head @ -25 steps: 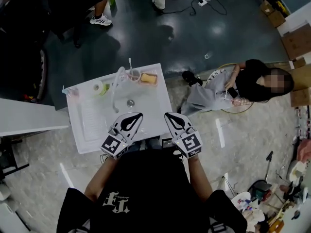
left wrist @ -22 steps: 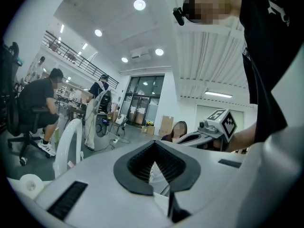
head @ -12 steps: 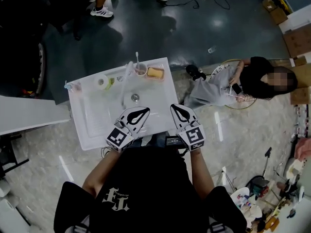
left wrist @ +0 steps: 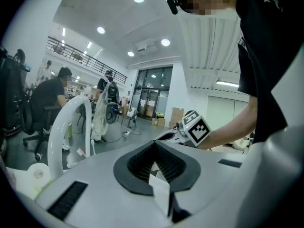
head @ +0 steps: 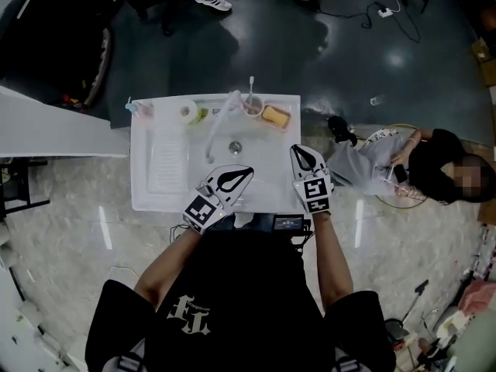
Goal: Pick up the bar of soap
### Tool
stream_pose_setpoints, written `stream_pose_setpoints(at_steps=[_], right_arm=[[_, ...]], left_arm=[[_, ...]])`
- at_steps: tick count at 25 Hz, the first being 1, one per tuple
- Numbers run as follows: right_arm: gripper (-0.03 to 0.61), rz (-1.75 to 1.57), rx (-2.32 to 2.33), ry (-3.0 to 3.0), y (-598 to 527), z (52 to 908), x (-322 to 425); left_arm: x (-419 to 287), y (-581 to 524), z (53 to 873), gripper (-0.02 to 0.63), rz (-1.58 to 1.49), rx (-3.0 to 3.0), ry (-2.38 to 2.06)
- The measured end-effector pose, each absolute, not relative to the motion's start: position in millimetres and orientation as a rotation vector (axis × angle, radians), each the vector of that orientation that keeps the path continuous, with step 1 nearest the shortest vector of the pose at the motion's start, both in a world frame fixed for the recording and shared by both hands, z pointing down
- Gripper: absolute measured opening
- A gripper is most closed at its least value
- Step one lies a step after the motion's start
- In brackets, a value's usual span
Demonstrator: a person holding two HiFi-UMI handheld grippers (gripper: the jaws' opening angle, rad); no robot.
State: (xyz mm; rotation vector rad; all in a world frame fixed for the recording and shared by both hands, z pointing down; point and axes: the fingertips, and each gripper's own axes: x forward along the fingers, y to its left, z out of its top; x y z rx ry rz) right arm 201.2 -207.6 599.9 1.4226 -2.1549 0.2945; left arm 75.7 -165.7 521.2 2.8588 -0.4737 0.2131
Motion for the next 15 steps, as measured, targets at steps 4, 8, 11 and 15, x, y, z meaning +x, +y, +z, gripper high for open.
stream_pose_setpoints(at_steps=[4,8,11,15], right_arm=[[0.008,0.306,1.279,-2.159,-240.0,638.4,196.3],[0.009,0.281,1.166,-2.107,-267.3,665.5,198.0],[0.01,0.252,1.077,-2.049,-285.3,687.1,194.4],[0.038,0.232,0.971,-1.966,-308.2,719.1,188.3]], left_arm=[[75.4,-168.1,522.0,0.008,0.232,2.838,-0.568],[79.8,-166.0,520.5,0.008,0.242,2.844,-0.608],[78.9,-166.9,520.4,0.008,0.225,2.833,-0.636],[70.8,-172.2,522.1,0.008,0.21,2.82,-0.661]])
